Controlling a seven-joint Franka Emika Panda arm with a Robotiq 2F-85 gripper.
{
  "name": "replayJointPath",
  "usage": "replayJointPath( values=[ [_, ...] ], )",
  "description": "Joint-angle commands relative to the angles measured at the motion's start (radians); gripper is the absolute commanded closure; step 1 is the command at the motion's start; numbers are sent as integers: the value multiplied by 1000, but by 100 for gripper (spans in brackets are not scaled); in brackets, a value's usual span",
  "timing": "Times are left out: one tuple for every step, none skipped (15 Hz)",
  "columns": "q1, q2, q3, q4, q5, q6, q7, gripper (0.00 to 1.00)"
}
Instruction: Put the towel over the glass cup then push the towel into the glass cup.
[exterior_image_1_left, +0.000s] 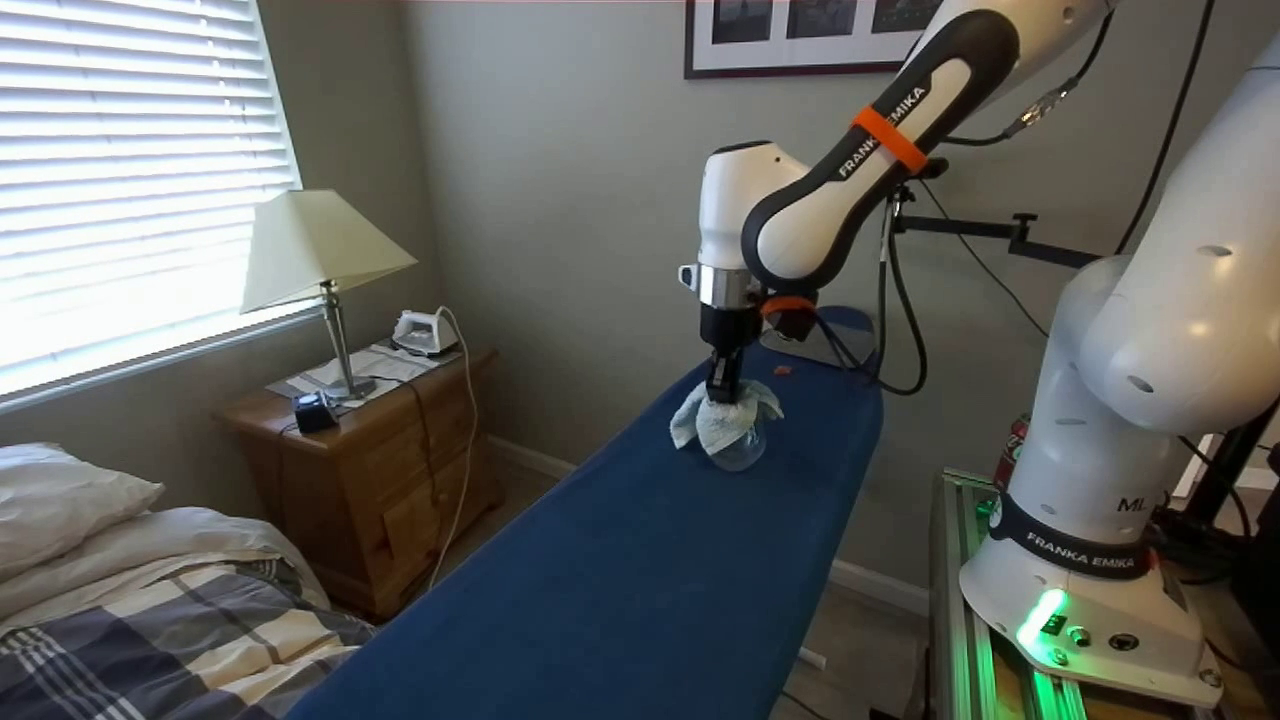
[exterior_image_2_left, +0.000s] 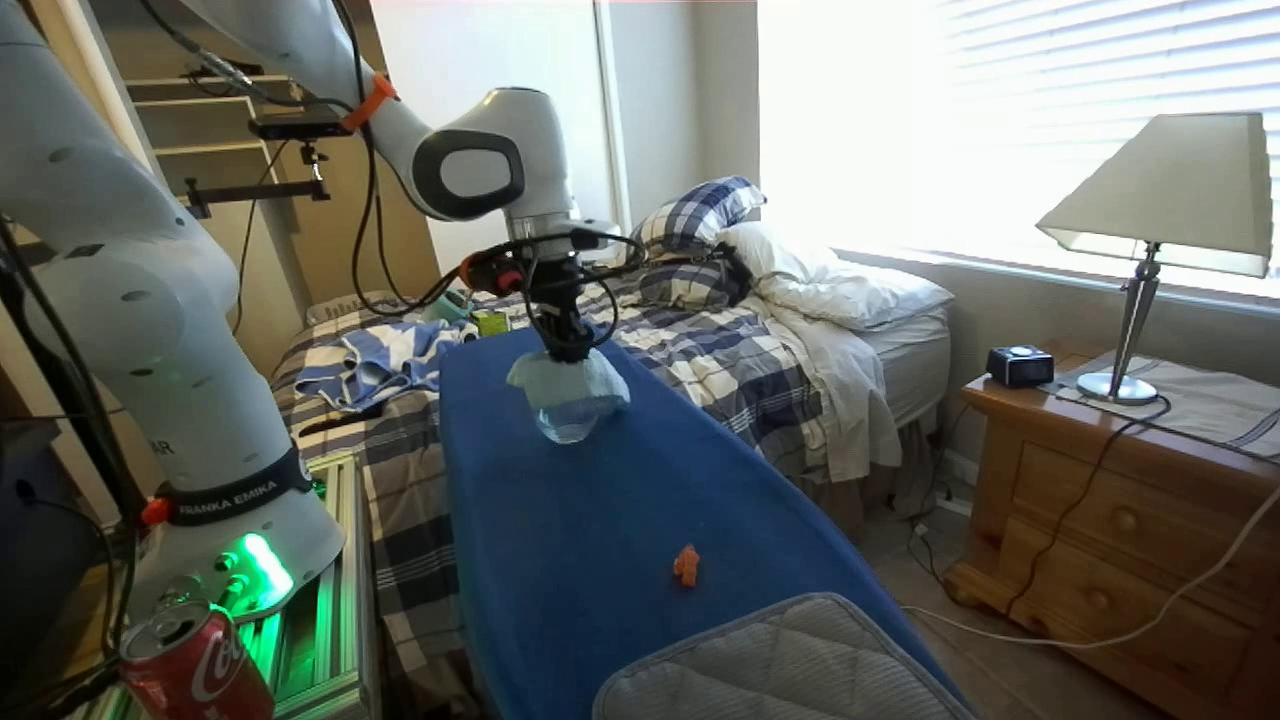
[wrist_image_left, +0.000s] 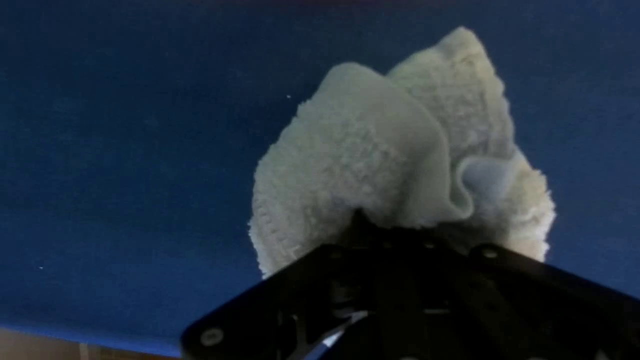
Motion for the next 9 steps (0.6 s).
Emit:
replayJointPath(
  values=[
    [-4, 55, -17, -12, 3, 59, -49, 100],
    [-4, 55, -18, -12, 3, 62, -54, 100],
    [-1, 50, -18, -15, 8, 64, -59, 100],
    [-1, 44, -16, -15, 6, 61, -60, 100],
    [3, 35, -16, -16, 11, 56, -65, 100],
    [5, 27, -14, -16, 13, 49, -67, 100],
    [8, 17, -13, -17, 16, 42, -70, 100],
    [16, 0, -13, -19, 27, 31, -79, 100],
    [21, -10, -12, -13, 35, 17, -84, 100]
  ],
)
